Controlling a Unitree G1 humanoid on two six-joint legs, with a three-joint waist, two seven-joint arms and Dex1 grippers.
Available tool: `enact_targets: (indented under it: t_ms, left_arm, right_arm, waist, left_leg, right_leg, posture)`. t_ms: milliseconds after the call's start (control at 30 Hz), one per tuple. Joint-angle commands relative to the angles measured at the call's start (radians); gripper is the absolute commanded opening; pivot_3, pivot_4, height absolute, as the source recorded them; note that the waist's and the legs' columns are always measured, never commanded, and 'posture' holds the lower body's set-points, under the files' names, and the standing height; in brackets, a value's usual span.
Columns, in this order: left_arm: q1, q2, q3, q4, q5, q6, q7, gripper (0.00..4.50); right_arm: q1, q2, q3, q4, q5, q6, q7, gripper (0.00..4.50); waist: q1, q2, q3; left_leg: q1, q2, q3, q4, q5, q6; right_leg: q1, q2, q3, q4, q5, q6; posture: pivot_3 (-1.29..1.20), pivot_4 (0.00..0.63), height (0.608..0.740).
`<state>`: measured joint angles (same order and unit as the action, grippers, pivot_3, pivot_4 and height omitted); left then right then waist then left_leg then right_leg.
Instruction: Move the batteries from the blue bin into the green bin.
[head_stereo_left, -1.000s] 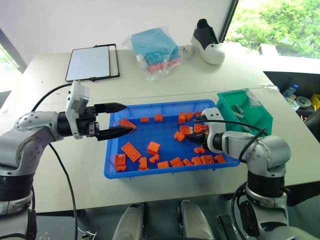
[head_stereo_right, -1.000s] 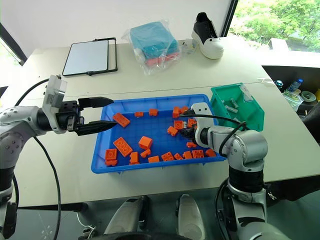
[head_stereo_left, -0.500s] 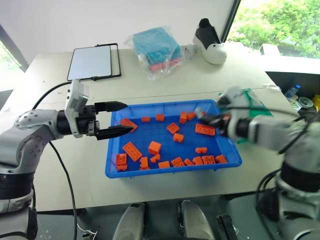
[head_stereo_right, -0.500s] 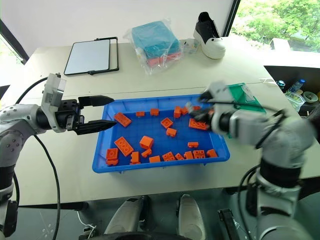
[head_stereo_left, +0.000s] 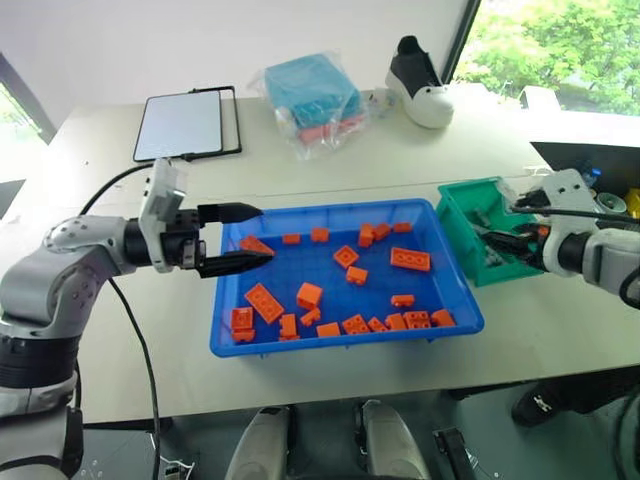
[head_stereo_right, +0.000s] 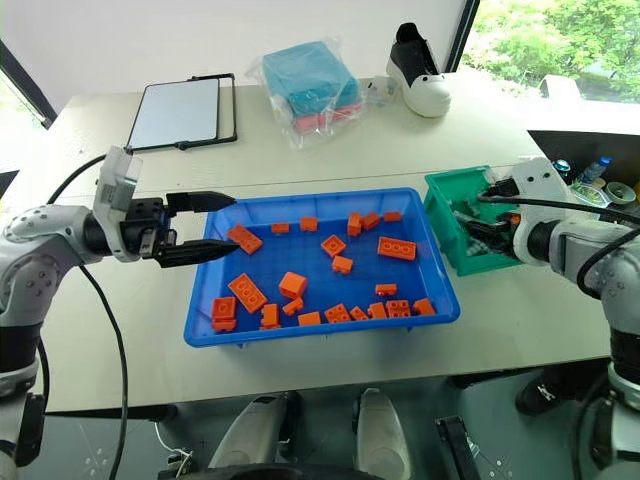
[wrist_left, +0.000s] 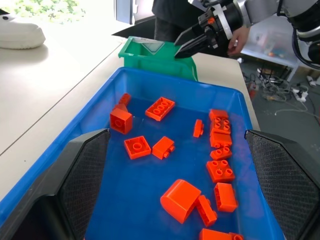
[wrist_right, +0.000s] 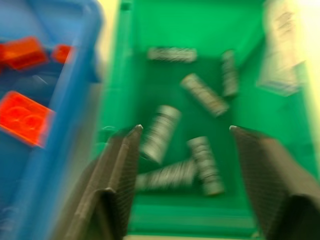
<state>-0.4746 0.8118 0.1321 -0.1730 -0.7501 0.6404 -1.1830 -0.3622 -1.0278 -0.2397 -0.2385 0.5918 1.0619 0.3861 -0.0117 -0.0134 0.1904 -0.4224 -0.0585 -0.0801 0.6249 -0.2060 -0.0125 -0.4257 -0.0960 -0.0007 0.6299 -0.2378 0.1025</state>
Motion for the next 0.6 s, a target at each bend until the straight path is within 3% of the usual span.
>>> enact_targets:
  t_ms: [33,167,333,467,600]
  left_arm:
    - [-0.004,0.02,0.029,-0.009,-0.007,-0.004,-0.012,4.5]
    - [-0.003,0.033,0.036,0.004,-0.004,-0.007,-0.027,4.5]
    - [-0.011,0.054,0.039,0.016,-0.003,-0.005,-0.05,4.5]
    - [-0.014,0.08,0.037,0.021,0.0,-0.011,-0.08,4.5]
    - [-0.016,0.095,0.043,0.021,0.004,-0.018,-0.086,4.5]
  right_arm:
    - [0.098,-0.101,-0.088,-0.038,-0.051,-0.282,0.284,3.09]
    - [0.273,-0.178,-0.237,-0.067,-0.046,-0.475,0.616,3.09]
    - [0.355,-0.193,-0.339,-0.017,-0.02,-0.575,0.853,3.09]
    - [0.356,-0.197,-0.348,0.044,-0.003,-0.575,0.949,3.09]
    - [0.327,-0.172,-0.318,0.057,-0.009,-0.586,0.945,3.09]
  waist:
    - [0.001,0.0,0.0]
    - [0.001,0.0,0.0]
    - [-0.001,0.0,0.0]
    - [0.001,0.0,0.0]
    - [0.002,0.0,0.0]
  left_leg:
    - [0.0,0.0,0.001,0.0,0.0,0.0]
    - [-0.001,0.0,0.001,0.002,-0.001,0.002]
    - [-0.001,0.001,-0.001,0.004,-0.001,0.002]
    - [-0.001,0.001,-0.002,0.004,-0.001,0.001]
    - [-0.001,0.001,-0.002,0.004,-0.001,0.001]
  right_leg:
    - [0.0,0.0,0.0,0.0,0.0,0.0]
    - [0.0,0.001,-0.001,0.0,0.0,0.001]
    - [0.001,0.0,0.0,0.0,-0.001,0.0]
    - [0.001,0.0,0.0,0.0,-0.002,-0.002]
    - [0.001,-0.001,0.0,0.0,-0.002,-0.002]
  posture:
    - [0.0,0.15,0.731]
    - [0.0,0.15,0.731]
    - [0.0,0.15,0.731]
    - [0.0,0.15,0.731]
    - [0.0,0.15,0.731]
